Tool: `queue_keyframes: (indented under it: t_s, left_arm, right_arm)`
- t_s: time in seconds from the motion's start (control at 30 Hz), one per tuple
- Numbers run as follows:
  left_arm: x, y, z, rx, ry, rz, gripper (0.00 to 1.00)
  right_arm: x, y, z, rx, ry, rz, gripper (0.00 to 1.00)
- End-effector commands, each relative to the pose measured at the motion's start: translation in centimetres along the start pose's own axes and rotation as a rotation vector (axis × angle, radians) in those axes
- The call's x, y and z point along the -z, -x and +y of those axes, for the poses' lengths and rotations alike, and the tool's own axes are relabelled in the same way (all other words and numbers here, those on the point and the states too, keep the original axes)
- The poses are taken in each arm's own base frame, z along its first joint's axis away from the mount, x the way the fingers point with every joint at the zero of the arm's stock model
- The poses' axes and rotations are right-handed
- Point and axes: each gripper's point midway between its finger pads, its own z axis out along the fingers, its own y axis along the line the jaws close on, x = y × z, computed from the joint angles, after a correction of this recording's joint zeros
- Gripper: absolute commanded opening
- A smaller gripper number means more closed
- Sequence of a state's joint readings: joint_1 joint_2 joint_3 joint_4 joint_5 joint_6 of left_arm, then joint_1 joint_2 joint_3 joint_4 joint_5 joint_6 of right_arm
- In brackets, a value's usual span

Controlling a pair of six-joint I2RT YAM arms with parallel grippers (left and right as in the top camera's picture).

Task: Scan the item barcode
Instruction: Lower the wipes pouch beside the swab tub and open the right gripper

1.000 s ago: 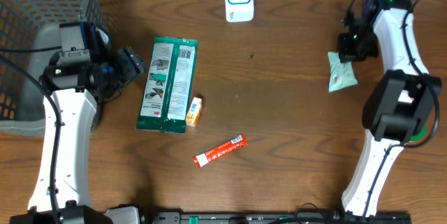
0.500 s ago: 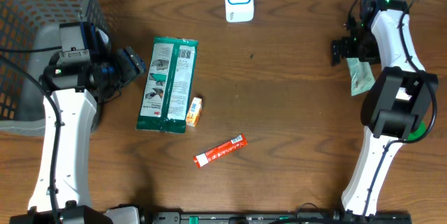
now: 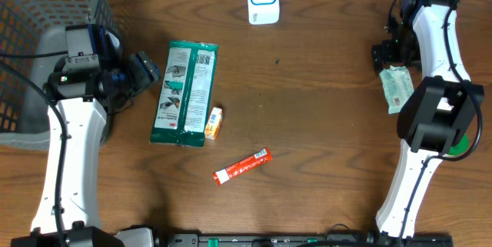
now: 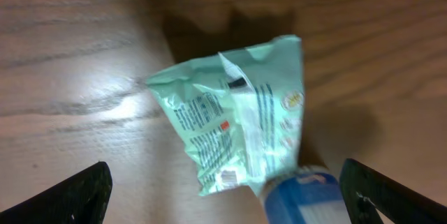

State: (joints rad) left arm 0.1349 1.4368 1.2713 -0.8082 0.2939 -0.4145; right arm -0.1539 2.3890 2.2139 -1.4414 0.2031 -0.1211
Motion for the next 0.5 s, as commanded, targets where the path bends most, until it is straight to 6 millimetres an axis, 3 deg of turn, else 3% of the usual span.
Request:
queue_keyframes:
  t_s: [0.0, 0.13, 0.23, 0.37, 0.47]
  left_arm:
    - [0.4, 0.6, -0.4, -0.011, -0.013, -0.011, 0.81]
    - [0.4, 0.6, -0.4, -0.011, -0.013, -0.011, 0.81]
    - [0.4, 0.6, -0.4, -0.011, -0.013, -0.011, 0.81]
    - [0.4, 0.6, -0.4, -0.011, -0.013, -0.011, 0.81]
    - [0.4, 0.6, -0.4, -0.011, -0.013, -0.011, 0.81]
  right_arm:
    - [3.3, 1.0, -1.3, -0.027, -0.052, -0.082, 0.99]
    - [6.2, 2.3, 2.2, -0.027, 0.111, -0.163, 0.99]
    - [9.3, 2.9, 6.6, 0.013, 0.324, -0.227, 0.99]
    - [13.9, 2.2, 13.2, 0.094, 0.641, -0.264, 0.99]
    - [15.8, 1.4, 16.8, 0.149, 0.772, -0.256, 0.99]
